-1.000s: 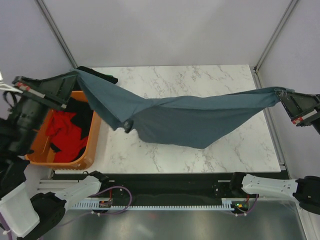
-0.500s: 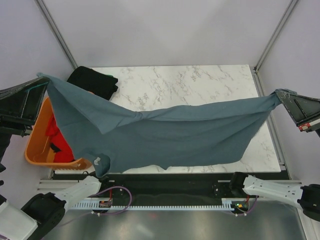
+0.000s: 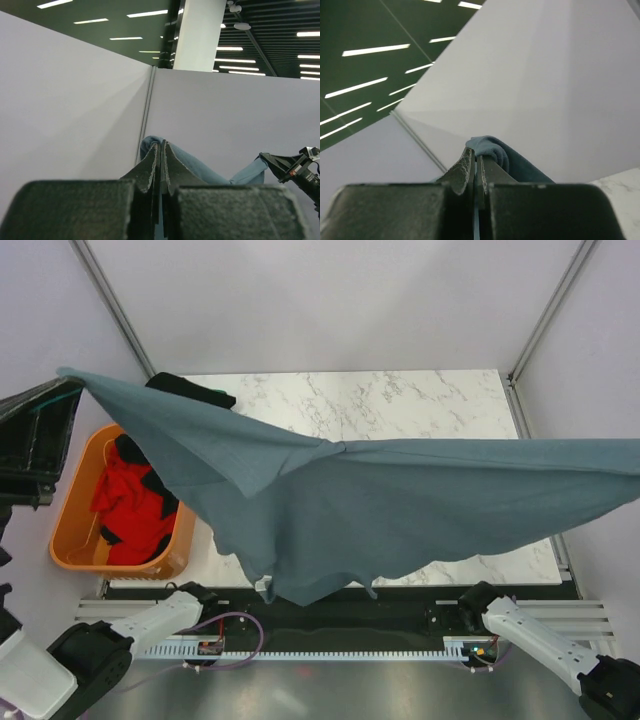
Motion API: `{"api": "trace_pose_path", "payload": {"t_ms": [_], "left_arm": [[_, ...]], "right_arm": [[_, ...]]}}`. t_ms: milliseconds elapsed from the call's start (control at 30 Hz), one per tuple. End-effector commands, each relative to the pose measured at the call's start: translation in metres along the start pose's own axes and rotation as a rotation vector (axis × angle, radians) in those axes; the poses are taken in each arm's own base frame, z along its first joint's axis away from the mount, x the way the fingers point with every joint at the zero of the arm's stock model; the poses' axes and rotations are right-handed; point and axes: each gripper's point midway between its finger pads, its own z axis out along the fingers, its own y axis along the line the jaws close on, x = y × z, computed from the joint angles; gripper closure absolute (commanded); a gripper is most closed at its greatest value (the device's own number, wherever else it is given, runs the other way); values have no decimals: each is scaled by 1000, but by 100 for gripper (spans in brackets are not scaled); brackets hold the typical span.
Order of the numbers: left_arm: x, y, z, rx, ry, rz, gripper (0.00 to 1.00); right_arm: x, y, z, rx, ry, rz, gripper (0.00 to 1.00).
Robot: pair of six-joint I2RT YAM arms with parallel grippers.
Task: Fold and stack the t-shirts
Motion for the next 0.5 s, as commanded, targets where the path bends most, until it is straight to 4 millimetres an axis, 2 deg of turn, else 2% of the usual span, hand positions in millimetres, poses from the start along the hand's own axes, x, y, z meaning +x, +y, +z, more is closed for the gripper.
{"api": "trace_pose_path", "payload": {"t_ms": [0,33,67,133,167,200,233,267,300,333,367,400,433,467], "left_arm": [[26,38,46,-72,3,58,98],[39,48,55,-92,24,58,98],[61,66,70,-127,64,64,98],[100,93,89,-179,130,63,98],[130,117,103,-233,179,71,98],[161,138,107,-282,231,74,98],[180,154,113,-314,250,81,98],[220,191,120,-412,307,101,98],[252,215,120,-461,365,106,98],[280,248,120,-521,414,117,98],[312,273,115,-574,485,87,98],[379,319,113,-636,611,40,98],[403,358,102,-705,665,4,98],[442,372,80,-740,803,-102,93]], "right_arm": [[62,-39,41,222,121,-184,99],[85,-50,54,279,163,-232,99],[101,-73,61,389,171,-295,98],[141,-101,77,520,222,-405,99],[157,-123,79,619,225,-479,100],[171,-135,84,673,231,-523,100],[204,-150,96,725,283,-607,100],[221,-164,101,779,298,-676,100],[234,-181,109,826,319,-732,100],[275,-211,124,886,402,-825,100],[291,-232,131,933,428,-854,100],[299,-266,139,1005,444,-873,100],[346,-312,145,1057,565,-915,100],[357,-329,156,1074,592,-897,85]]}}
